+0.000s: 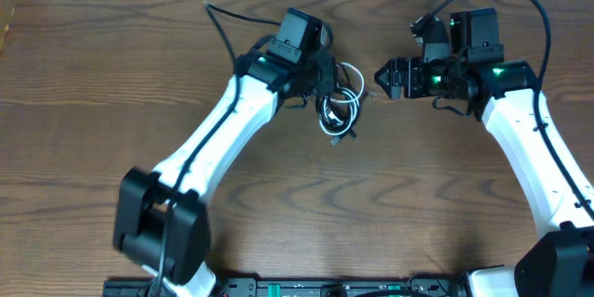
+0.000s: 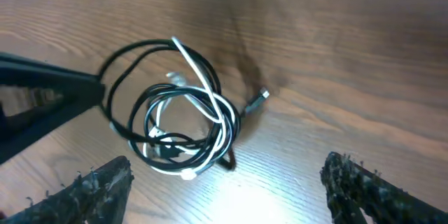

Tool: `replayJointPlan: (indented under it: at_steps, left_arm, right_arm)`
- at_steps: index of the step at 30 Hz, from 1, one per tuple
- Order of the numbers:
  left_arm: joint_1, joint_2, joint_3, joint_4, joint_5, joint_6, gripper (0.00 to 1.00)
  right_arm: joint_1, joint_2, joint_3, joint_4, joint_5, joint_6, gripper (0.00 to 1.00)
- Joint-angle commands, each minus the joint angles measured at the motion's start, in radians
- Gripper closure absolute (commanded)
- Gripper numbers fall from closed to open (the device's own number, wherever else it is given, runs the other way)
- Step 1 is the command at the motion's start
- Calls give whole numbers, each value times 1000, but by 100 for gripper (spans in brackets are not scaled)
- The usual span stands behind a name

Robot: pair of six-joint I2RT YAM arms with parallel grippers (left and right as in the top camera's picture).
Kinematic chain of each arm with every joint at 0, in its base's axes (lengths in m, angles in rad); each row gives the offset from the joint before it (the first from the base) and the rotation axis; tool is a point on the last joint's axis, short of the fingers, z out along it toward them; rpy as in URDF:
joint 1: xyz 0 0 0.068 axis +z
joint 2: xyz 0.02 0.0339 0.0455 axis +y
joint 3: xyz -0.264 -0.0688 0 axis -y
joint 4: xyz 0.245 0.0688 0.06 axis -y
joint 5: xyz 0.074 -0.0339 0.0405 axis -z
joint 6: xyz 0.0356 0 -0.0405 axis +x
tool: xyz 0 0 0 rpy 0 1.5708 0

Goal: Untangle cables

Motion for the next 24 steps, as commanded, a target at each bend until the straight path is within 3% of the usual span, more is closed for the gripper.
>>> replayJointPlan:
  at_steps: [1,7,20,24]
  left_arm:
    - [19,-46,6,1,30,-30,93]
    - [54,-95,7,3,34,-105,92]
    - [105,-222,7,101,83,-107,92]
    - [108,-244,7,118,175,-3,92]
  right_arm:
    - [25,10,18,18,-24,-18,19]
    - [45,10,18,44,-67,-18,21]
    - [50,10,18,46,-67,-19,20]
    - [51,17,18,66,-59,-26,20]
